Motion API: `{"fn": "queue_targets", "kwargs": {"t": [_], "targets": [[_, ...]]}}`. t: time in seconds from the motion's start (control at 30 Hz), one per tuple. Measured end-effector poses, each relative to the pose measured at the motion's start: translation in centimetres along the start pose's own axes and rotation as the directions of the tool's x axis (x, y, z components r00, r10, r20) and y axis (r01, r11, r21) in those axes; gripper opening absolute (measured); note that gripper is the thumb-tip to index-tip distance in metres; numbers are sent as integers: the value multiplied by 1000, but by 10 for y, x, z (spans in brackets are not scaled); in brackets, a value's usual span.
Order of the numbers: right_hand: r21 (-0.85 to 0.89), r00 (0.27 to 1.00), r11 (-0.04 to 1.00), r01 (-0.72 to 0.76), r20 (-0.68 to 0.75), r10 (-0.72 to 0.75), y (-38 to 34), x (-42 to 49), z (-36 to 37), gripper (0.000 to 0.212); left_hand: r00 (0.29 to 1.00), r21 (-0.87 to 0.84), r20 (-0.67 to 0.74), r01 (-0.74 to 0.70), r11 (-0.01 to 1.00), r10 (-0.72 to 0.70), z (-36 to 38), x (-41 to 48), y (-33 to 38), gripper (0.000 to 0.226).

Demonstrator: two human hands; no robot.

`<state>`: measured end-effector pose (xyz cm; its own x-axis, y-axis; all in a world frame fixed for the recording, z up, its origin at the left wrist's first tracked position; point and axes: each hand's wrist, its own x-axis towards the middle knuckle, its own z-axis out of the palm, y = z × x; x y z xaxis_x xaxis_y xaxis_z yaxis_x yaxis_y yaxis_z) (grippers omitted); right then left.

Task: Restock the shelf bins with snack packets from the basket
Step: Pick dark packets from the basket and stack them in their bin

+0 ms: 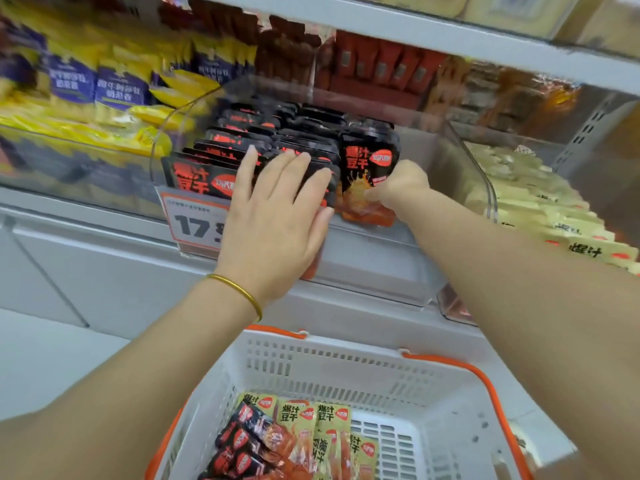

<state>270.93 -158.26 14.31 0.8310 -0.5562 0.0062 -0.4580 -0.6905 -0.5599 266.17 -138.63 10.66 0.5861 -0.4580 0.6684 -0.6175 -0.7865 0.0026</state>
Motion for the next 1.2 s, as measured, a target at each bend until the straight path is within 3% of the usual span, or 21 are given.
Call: {"fn": "queue_targets", "kwargs": {"t": [0.07, 0.2, 0.4, 0.6, 0.73, 0.8, 0.87, 0.93, 1.0, 1.03, 1.1, 1.2], "targets": [[-40, 1000, 999, -5, 13, 5, -1, 6, 2, 36, 1000, 2, -5, 11, 1000, -11, 1, 0, 2, 45], [91, 999, 996, -6, 40, 3, -1, 10, 13, 35, 999, 11, -24, 22, 1000, -21, 1, 0, 3, 45], [132, 991, 990, -58, 127, 41, -1, 10, 16, 38, 999, 15, -8, 35, 999, -35, 2, 1, 4, 46], [122, 996, 992, -39, 81, 29, -2, 9, 2, 32, 999, -3, -30, 36, 999, -36, 3, 1, 6, 46], [59, 989, 993, 100, -117, -93, -12, -25, -28, 51, 990, -49, -141, -19, 999, 12, -2, -6, 13, 41], [55, 928, 957, 284, -265, -260, -12, -64, -47, 34, 981, -64, -189, -46, 997, 33, -13, -12, 21, 36], [110, 880, 899, 424, -283, -380, 2, -108, -51, 24, 987, -85, -155, -48, 995, 35, -24, -24, 30, 34], [181, 901, 883, 434, -112, -419, 30, -143, -31, 24, 999, -127, -19, -39, 991, 37, -27, -49, 37, 34], [105, 893, 920, 377, 222, -392, 63, -166, 9, 20, 985, -116, 153, -60, 991, 77, -21, -78, 39, 36], [50, 847, 933, 358, 403, -346, 78, -175, 32, 19, 963, -99, 247, -85, 992, 107, -17, -92, 39, 37], [19, 690, 951, 308, 683, -237, 111, -187, 81, 10, 896, -51, 430, -100, 994, 112, -10, -111, 39, 39], [-18, 535, 939, 344, 825, -180, 153, -210, 142, 11, 814, 10, 575, -104, 994, 80, -8, -114, 45, 41]]}}
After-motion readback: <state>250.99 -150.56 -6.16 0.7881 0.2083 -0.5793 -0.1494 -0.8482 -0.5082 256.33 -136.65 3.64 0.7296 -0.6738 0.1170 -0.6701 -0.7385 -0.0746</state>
